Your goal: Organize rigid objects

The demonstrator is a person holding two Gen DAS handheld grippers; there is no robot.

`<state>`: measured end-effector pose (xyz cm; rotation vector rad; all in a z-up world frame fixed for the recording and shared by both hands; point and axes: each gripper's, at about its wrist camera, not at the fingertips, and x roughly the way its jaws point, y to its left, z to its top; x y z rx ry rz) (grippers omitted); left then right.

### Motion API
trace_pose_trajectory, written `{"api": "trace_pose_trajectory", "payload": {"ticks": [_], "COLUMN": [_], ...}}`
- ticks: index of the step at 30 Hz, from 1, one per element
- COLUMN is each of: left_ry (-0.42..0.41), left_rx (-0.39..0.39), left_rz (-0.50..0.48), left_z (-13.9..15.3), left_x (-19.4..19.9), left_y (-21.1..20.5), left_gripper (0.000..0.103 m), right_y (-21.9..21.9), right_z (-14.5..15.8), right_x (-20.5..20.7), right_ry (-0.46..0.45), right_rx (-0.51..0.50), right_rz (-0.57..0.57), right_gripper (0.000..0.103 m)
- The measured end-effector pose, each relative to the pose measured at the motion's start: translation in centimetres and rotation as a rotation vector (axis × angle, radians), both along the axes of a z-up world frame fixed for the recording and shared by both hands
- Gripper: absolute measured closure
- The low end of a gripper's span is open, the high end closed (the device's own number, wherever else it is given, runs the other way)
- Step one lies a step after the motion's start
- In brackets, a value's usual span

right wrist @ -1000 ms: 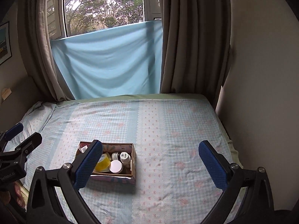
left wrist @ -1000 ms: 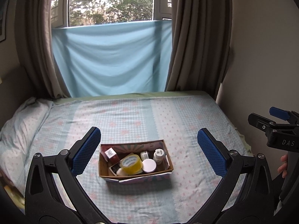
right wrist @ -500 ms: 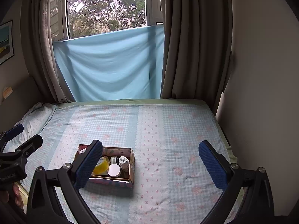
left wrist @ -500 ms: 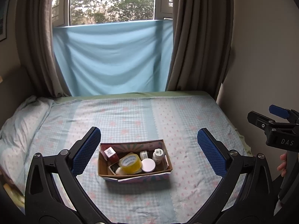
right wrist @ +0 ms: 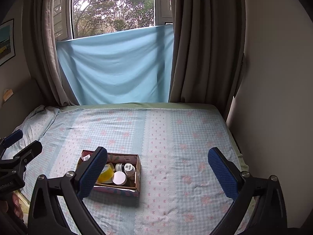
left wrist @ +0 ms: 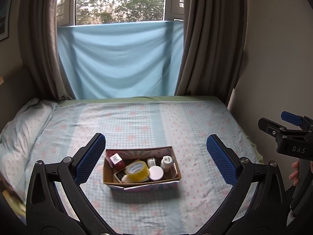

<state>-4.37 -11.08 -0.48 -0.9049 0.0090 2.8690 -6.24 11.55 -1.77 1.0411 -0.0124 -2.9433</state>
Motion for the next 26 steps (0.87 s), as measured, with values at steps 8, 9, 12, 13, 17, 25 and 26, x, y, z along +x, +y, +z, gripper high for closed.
{"api": "trace_pose_trajectory", "payload": {"ticks": [8,9,12,13,17,25,26], "left_ry": [-0.006,-0.006,0.009,0.016,0.037,0.062,0.070], "left_rx": [-0.010,-0.014,-0.036,-0.040,-0.029,-0.017,-0.018], "left_rz": [0.011,0.012,0.029,0.032,0.031,0.045,0.047], "left_z": [-0.09,-0.10,0.00,0.10,0.40,0.47,0.49], "left_x": [-0.13,-0.14,0.11,0.19,0.38,0.56,0.62], "left_y": [-0.03,0.02,0.12,0.13,-0.02,-0.56,-0.61], "left_gripper": [0.000,0.000,0.000,0.000,0.000,0.000,0.000], "right_y": [-0.10,-0.13,-0.21,-0.18,-0.23,-0.56,-0.56], "right_z": [-0.10,-0.09,-0.10,-0.09,-0.10,-0.14,-0.13], "right_x": [-0.31,-0.29,-0.26,-0.25,-0.23,-0.30,-0.31], "right_ry": [-0.005,-0.005,-0.006,-0.004,-0.002,0.001,0.002], "right_rx": [0.010,0.011,0.011,0.011,0.014,0.020,0.019], "right_rz": [-0.008,-0.008,-0.009,-0.008,-0.010,-0.014,-0.013], "right_gripper": [0.001,0.001,0.001,0.001,0.001,0.001,0.001]}}
